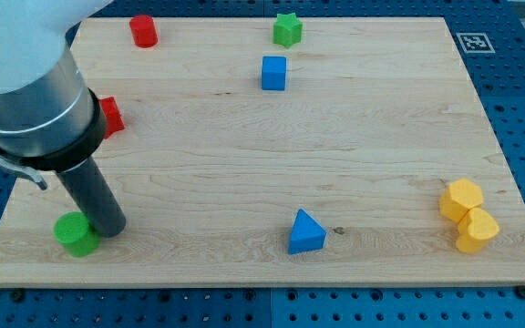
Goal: Push the green circle to the bottom left of the board
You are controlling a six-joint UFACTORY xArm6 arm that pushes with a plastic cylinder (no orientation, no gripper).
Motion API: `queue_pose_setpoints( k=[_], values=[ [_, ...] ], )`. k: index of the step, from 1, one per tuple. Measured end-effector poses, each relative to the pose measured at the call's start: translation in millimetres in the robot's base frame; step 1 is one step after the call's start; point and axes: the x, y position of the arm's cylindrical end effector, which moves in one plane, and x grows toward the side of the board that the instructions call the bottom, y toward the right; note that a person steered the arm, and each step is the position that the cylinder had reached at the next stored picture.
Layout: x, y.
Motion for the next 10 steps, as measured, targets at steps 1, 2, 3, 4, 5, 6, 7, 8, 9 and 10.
queue_pose_setpoints(
  k=[1, 2, 3, 4, 5, 6, 7, 8, 9, 10],
  values=[
    [-21.6, 24.3],
    [-55.9, 46.1],
    [-87.4, 73.2],
    [-96.2, 78.5],
    [-96.2, 78.5],
    [-95.8, 78.5],
    [-99.2, 77.7],
    [-120.4, 68.5],
    [-151.2, 68.3],
    [-186.7, 68.3]
  ],
)
